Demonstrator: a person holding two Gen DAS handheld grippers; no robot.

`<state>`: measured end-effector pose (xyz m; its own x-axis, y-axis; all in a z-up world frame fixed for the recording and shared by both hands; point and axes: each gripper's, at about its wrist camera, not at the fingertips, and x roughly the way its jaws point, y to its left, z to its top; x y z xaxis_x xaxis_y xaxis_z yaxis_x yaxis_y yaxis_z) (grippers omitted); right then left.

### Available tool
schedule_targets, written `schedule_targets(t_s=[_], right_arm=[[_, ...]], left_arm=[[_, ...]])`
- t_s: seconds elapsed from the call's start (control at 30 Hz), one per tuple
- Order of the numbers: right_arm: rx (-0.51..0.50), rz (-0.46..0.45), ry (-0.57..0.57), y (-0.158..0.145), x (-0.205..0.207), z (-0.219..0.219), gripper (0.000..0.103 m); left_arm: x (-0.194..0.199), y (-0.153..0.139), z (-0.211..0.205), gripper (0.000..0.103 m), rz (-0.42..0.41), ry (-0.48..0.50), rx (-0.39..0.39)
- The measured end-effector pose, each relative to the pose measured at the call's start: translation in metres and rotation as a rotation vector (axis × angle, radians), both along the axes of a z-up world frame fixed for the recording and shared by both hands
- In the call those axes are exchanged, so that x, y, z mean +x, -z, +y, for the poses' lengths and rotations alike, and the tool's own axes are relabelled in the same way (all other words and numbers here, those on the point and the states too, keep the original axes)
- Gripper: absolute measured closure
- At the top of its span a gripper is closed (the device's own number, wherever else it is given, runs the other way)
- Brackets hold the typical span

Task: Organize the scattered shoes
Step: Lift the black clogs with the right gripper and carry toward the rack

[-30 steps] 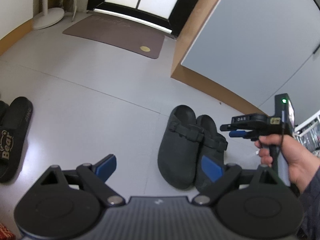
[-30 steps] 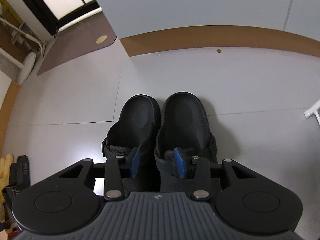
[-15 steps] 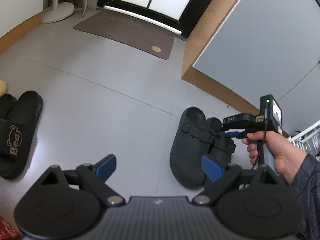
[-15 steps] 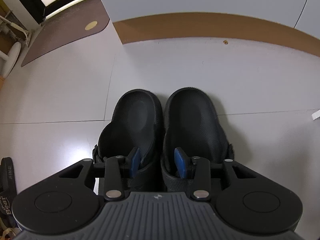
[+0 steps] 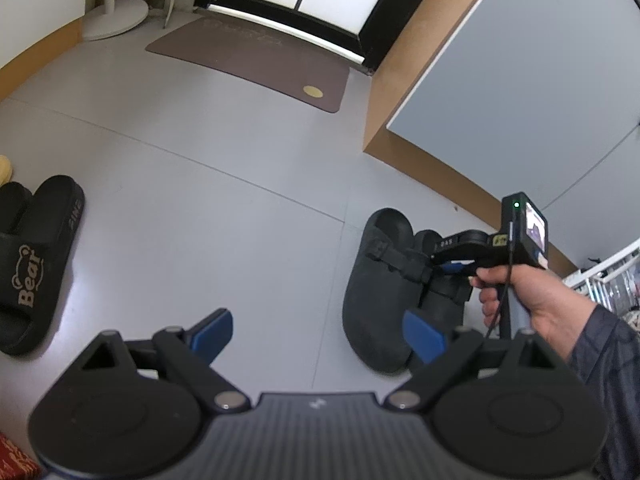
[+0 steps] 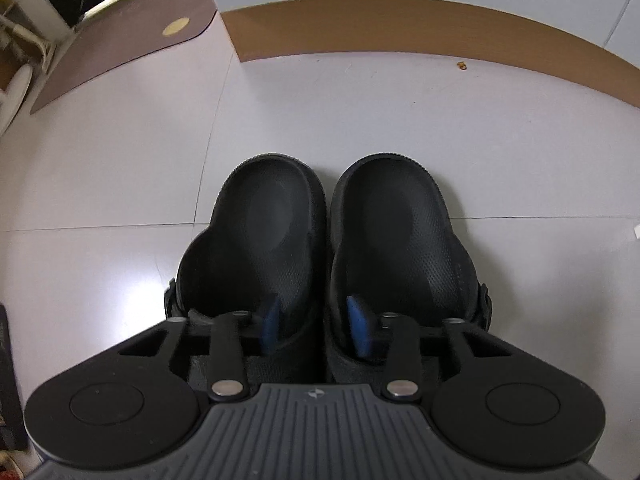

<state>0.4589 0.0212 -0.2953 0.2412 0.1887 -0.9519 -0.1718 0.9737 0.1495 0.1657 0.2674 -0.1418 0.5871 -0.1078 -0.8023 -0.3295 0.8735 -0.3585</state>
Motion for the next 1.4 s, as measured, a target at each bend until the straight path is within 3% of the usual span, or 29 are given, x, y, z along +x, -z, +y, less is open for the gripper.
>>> schedule_targets(t_s=[0.23, 0.93, 1.27, 1.4], right_arm=[[-0.029, 0.014, 0.004, -0.002, -0.005, -0.015, 0.082], [0.017, 0.104, 0.140, -0.004, -0.094, -0.116, 0.082], [-0.020, 0.153, 0.122, -0.008, -0.132, -0.142, 0.082], [-0.009, 0.167, 0.166, -0.012, -0.150, -0.157, 0.082]], left_arm=[[0.003, 0.000, -0.004, 0.009, -0.011, 0.011, -0.010], [0.011, 0.006, -0.014, 0.009, -0.017, 0.036, -0.048], [0.014, 0.006, -0.019, 0.009, -0.015, 0.043, -0.055], [0.015, 0.008, -0.027, 0.009, -0.008, 0.063, -0.057]])
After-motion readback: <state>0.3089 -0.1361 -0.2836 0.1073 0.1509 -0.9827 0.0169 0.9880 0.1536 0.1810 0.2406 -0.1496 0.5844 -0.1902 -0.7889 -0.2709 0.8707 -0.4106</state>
